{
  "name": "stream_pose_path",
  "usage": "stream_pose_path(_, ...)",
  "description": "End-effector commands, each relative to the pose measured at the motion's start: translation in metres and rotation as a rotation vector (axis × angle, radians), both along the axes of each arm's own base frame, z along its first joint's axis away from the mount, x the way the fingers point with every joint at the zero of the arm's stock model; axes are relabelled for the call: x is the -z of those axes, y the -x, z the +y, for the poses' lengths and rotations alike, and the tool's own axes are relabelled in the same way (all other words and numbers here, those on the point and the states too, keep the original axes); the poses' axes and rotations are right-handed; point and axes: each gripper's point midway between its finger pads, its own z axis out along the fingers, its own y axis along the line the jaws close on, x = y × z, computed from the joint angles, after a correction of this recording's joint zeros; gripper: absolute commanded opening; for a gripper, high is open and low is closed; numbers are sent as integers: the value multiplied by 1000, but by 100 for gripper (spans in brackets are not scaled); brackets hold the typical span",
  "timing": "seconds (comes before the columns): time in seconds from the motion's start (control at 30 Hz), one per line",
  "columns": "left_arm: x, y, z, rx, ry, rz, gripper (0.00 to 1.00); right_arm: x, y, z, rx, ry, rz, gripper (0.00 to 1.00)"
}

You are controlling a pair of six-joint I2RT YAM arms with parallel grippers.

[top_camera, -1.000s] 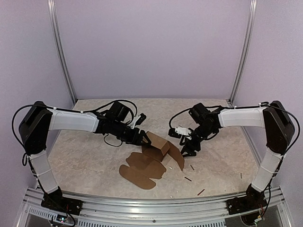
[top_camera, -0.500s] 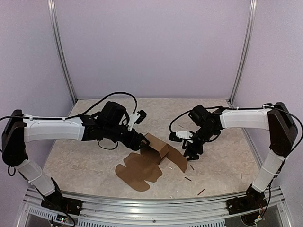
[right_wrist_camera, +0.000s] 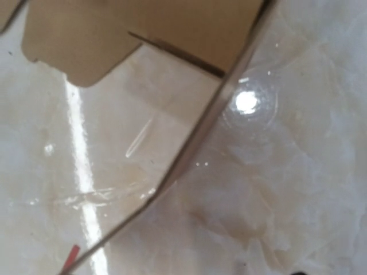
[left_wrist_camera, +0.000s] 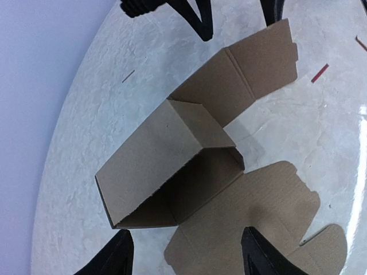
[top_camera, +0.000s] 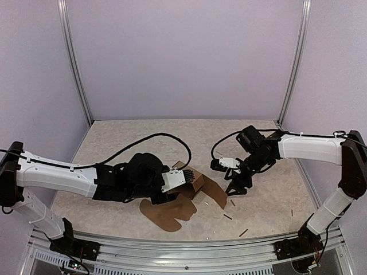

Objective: Fold the paper box

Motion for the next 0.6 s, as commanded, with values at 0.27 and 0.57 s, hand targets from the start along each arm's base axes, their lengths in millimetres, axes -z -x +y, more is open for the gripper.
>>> stream_pose_path(0.27,11,-46,-12,120,-281,-540,49,-21,14,2,-10,-90,-30,79)
stream_pose_path(0.57,11,-75,-39,87,-281,-750,7,-19,19,-1,-4,-103,-31,79)
